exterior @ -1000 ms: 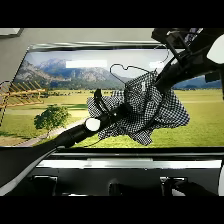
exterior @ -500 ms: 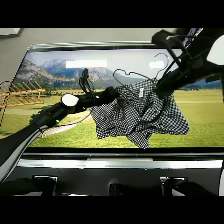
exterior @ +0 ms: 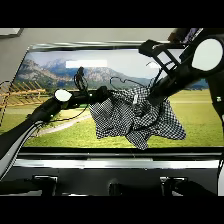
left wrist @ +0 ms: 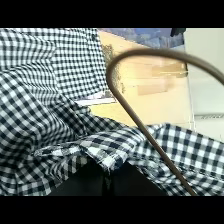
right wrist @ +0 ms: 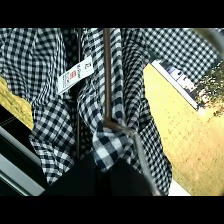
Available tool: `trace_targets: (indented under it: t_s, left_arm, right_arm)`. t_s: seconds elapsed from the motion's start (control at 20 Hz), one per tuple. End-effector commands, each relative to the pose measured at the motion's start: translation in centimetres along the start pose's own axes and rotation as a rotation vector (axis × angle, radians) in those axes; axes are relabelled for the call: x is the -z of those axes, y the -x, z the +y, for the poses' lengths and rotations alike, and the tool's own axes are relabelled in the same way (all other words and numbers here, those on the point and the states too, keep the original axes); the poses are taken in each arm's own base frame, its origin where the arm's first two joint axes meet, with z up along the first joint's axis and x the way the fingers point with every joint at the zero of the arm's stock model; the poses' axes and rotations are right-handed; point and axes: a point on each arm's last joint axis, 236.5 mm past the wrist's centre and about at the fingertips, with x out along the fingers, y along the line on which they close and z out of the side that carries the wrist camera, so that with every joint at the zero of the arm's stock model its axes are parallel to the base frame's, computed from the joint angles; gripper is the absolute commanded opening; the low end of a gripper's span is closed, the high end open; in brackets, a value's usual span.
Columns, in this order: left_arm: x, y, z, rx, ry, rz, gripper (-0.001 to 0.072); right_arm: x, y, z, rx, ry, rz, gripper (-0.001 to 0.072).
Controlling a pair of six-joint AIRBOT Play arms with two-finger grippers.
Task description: Fold the clothes and pants, and hang the long-sleeved shirts on hangers.
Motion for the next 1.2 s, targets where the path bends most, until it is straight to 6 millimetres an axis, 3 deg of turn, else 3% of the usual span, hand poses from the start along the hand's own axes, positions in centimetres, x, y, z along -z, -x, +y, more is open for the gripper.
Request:
trace_targets:
  t_s: [0.0, 0.35, 0.5, 0.7, 0.9, 1.15]
  left_arm:
    - [-0.8, 0.4, 0.8, -0.016, -0.005, -0.011, 0.0016]
    - [-0.2, -0.4, 2.2, -0.040, -0.001, 0.015, 0.0017]
    - [-0.9, -0.3, 2.5, -0.046, 0.003, -0.007, 0.0016]
    - [-2.2, 0.2, 2.3, -0.039, -0.005, -0.030, 0.0017]
    - [-3.9, 0.9, 1.6, -0.023, -0.028, -0.051, 0.0017]
    - [-3.1, 1.4, 1.8, -0.014, -0.050, 0.007, 0.0017]
  right_arm:
    - [0.4, 0.0, 0.6, -0.019, -0.011, 0.020, 0.0026]
    - [0.4, 2.1, 1.2, -0.013, -0.009, -0.039, 0.0026]
    - [0.3, 2.4, 3.2, -0.096, 0.012, -0.048, 0.0026]
    - [0.1, 2.4, 3.5, -0.107, 0.050, -0.056, 0.0026]
    - [0.5, 1.3, 2.8, -0.087, 0.061, -0.029, 0.0025]
    - [1.5, -0.7, 0.8, -0.022, 0.036, 0.046, 0.0025]
